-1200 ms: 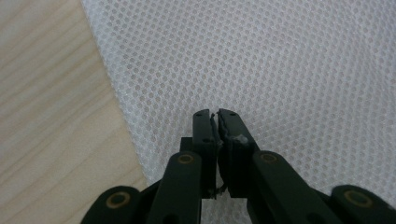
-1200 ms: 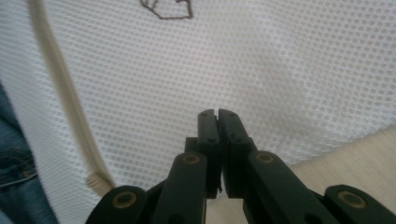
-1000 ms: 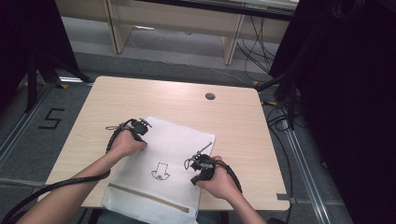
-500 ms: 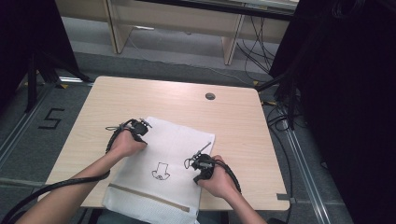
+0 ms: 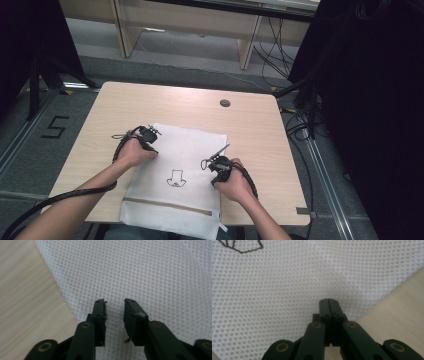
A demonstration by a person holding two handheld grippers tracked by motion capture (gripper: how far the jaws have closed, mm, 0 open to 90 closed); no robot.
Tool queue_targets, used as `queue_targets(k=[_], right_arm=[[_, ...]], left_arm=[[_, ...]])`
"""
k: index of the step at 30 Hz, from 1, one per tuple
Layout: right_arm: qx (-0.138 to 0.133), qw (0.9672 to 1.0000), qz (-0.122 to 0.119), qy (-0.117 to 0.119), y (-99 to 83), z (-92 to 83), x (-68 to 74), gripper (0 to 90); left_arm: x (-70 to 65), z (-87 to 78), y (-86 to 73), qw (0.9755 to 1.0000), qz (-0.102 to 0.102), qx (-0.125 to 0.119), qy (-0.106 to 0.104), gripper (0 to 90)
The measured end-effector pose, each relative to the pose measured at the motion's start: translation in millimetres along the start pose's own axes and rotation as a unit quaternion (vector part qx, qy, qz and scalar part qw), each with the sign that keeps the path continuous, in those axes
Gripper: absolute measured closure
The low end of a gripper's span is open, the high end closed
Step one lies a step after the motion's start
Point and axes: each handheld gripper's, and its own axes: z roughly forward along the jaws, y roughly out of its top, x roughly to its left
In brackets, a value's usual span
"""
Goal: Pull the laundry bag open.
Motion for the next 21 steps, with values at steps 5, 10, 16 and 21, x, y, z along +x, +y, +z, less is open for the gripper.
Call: queue_targets(k=[5, 10, 16, 21], right_arm=[[-0.009, 0.9999, 0.012, -0.002, 5.4, 1.6, -6.3, 90.0], [-0.010, 0.9996, 0.025, -0.009, 11.1, 2.4, -10.8, 90.0], [-0.016, 0.9990, 0.036, -0.021, 16.1, 4.5, -14.6, 90.0], [-0.005, 0.9975, 0.066, -0.023, 20.2, 3.2, -15.4, 90.0]], left_arm=[[-2.7, -5.8, 0.1, 0.9995, -0.003, -0.030, -0.010, 57.1], [-7.2, -16.9, -4.9, 0.9981, 0.004, -0.058, -0.022, 52.6], [-11.1, -31.6, -17.2, 0.9977, 0.017, -0.043, -0.049, 47.1], [-21.5, -36.6, -31.8, 0.9951, 0.050, -0.037, -0.076, 49.4]])
